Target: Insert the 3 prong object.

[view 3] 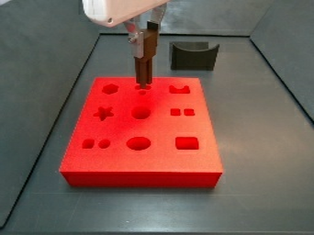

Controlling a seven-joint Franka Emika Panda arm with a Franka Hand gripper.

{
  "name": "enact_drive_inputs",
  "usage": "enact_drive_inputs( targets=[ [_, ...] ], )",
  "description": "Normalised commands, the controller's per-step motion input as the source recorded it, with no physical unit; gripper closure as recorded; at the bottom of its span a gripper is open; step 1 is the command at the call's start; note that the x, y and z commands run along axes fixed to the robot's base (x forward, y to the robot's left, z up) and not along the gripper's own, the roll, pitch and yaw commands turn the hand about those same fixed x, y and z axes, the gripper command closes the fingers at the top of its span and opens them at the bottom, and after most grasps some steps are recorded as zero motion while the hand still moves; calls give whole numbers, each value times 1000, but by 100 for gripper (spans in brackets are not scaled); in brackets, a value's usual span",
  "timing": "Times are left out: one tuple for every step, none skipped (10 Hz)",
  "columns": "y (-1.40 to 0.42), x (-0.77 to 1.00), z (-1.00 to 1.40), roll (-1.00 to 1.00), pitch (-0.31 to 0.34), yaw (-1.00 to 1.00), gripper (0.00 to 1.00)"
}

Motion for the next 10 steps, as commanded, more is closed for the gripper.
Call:
enact_drive_inputs(
  targets=[
    [-14,197,-111,61,20,0,100],
    [3,46,-83,87,27,0,100],
    [46,0,-54,100,36,0,100],
    [9,0,-60,159,64,-49,100],
    [0,-6,-114,207,76,-83,100],
    [0,0,-83,139,60,-11,100],
    [23,203,-103,150,96,0,100],
    [0,126,-140,153,84,-31,100],
    [0,34,-174,141,64,-23,100],
    [0,0,-226,146,63,-11,100]
  ],
)
